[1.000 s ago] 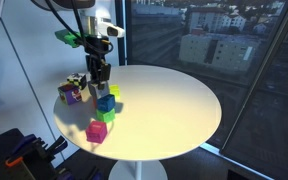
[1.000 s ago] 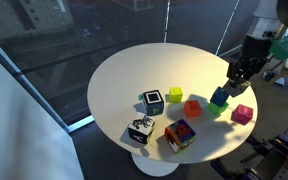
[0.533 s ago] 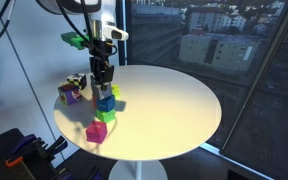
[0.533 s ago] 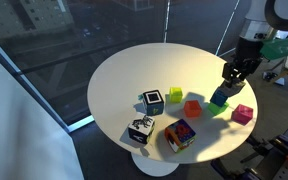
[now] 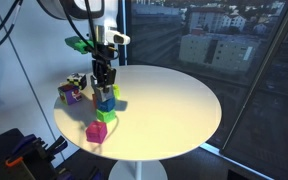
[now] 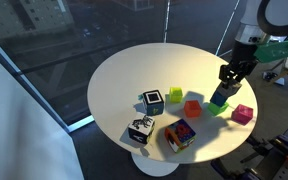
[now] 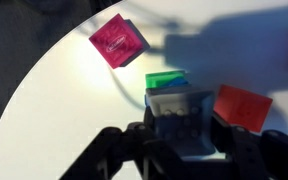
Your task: Pick up the gray block and put it on the blue block
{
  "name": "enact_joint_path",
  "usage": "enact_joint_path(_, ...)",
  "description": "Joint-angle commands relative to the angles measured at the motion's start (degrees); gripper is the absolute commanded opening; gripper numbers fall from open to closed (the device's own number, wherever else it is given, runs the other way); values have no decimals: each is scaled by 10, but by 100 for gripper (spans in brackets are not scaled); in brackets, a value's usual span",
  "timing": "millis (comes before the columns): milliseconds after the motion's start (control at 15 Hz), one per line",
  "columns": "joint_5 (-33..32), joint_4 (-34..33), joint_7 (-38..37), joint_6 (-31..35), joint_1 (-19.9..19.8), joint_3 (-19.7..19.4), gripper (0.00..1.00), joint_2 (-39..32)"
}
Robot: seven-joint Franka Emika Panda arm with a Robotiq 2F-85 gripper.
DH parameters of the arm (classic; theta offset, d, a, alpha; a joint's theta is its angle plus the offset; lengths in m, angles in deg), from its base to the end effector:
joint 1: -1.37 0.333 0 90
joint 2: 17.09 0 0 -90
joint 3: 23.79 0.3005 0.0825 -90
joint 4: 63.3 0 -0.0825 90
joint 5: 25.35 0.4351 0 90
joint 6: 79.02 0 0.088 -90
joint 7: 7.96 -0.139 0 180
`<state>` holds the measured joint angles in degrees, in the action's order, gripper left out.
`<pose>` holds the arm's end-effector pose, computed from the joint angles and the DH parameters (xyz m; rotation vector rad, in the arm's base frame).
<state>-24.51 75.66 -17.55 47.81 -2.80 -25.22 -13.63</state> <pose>0.4918 -0.0472 0.2347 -3.0959 0.4278 0.2375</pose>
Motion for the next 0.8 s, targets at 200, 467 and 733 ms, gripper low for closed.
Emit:
enact_joint_path(200,-2,-4,-5,0,6,-3,79,-2)
enact_joint_path(467,7,3,5,-11,10,-1,100,15)
enact_joint_path(733,20,12,10,-35,21,3,100,47)
